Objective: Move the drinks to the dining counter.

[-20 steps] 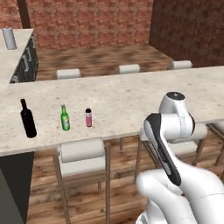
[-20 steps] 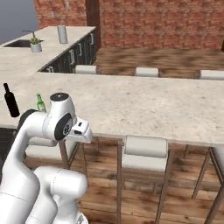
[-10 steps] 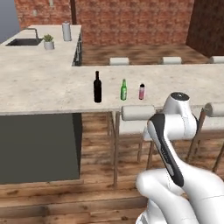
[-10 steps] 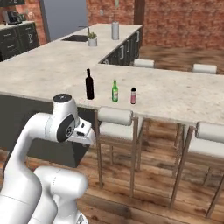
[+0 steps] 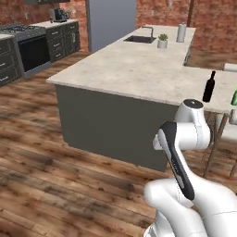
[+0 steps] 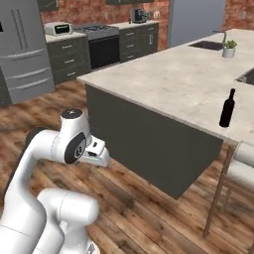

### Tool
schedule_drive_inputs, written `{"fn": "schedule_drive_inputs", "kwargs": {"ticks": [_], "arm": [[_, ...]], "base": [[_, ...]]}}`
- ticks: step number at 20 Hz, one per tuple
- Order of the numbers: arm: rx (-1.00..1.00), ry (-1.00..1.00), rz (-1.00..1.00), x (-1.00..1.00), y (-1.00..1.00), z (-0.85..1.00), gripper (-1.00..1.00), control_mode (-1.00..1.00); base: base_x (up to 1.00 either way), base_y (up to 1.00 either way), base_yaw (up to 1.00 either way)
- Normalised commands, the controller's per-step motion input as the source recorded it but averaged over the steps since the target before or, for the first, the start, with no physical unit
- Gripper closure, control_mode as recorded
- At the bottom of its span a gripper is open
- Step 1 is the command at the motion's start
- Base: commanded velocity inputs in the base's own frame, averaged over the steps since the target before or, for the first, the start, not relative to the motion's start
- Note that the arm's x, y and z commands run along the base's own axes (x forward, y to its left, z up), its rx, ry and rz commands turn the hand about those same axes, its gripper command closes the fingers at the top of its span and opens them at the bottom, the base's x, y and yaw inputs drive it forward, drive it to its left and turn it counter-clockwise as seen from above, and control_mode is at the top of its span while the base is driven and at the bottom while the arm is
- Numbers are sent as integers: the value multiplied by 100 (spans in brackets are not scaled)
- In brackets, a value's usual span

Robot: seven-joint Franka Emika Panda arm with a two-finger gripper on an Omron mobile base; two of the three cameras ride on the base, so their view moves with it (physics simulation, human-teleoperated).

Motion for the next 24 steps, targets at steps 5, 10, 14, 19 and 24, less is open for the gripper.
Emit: {"fn": "schedule_drive_inputs", "kwargs": {"ticks": [5,10,14,19,24], "arm": [[0,0,0,0,0,0,-100,100],[0,0,0,0,0,0,-100,100],[0,0,0,0,0,0,-100,100],[0,0,0,0,0,0,-100,100],[0,0,0,0,0,0,-100,100]], "base": [[9,100,65],[60,99,51],[94,99,39],[100,82,10],[100,90,0]]}}
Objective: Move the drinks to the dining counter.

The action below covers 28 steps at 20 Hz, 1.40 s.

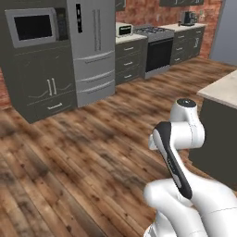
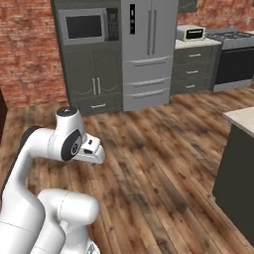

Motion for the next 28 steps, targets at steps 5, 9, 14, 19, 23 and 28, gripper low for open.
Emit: {"fn": "schedule_drive_inputs", "kwargs": {"ticks": [5,9,14,19,23,28], "arm": [[0,0,0,0,0,0,-100,100],[0,0,0,0,0,0,-100,100],[0,0,0,0,0,0,-100,100],[0,0,0,0,0,0,-100,100],[0,0,0,0,0,0,-100,100],[0,0,0,0,0,0,-100,100]], "base": [[100,100,0],[100,100,-2],[100,100,-10],[100,100,-32],[100,100,-42],[100,100,-41]]}}
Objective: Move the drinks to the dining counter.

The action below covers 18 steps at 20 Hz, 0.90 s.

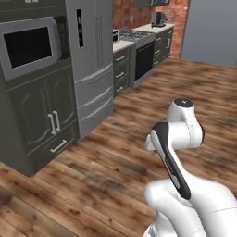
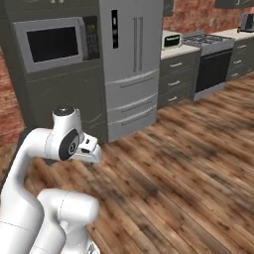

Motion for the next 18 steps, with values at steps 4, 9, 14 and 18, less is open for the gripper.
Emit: {"fn": "schedule_drive_inputs", "kwargs": {"ticks": [4,9,14,18], "arm": [[0,0,0,0,0,0,-100,100],[0,0,0,0,0,0,-100,100],[0,0,0,0,0,0,-100,100],[0,0,0,0,0,0,-100,100]], "base": [[100,98,-42],[100,64,-47],[71,23,-67],[53,6,-73]]}}
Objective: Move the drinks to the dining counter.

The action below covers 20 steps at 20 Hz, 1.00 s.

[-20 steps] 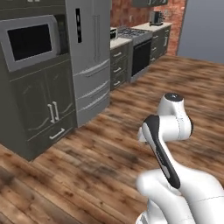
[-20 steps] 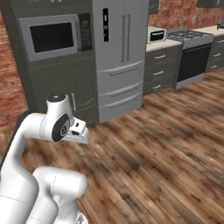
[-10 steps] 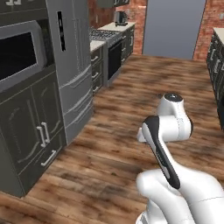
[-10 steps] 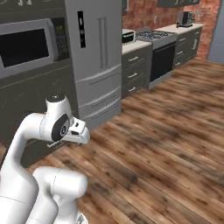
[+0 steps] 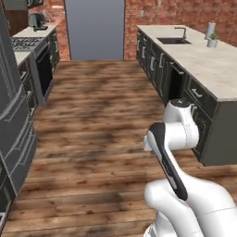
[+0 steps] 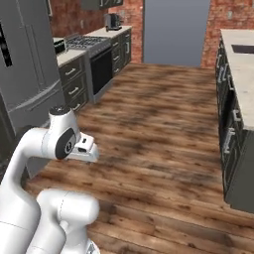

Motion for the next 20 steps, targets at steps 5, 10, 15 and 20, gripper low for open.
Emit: {"fn": "schedule_drive_inputs", "kwargs": {"ticks": [5,10,15,20], "arm": [[0,0,0,0,0,0,-100,100],[0,0,0,0,0,0,-100,100],[0,0,0,0,0,0,-100,100],[0,0,0,0,0,0,-100,100]], "base": [[78,0,-61],[100,0,-20],[100,52,0],[100,83,11]]}}
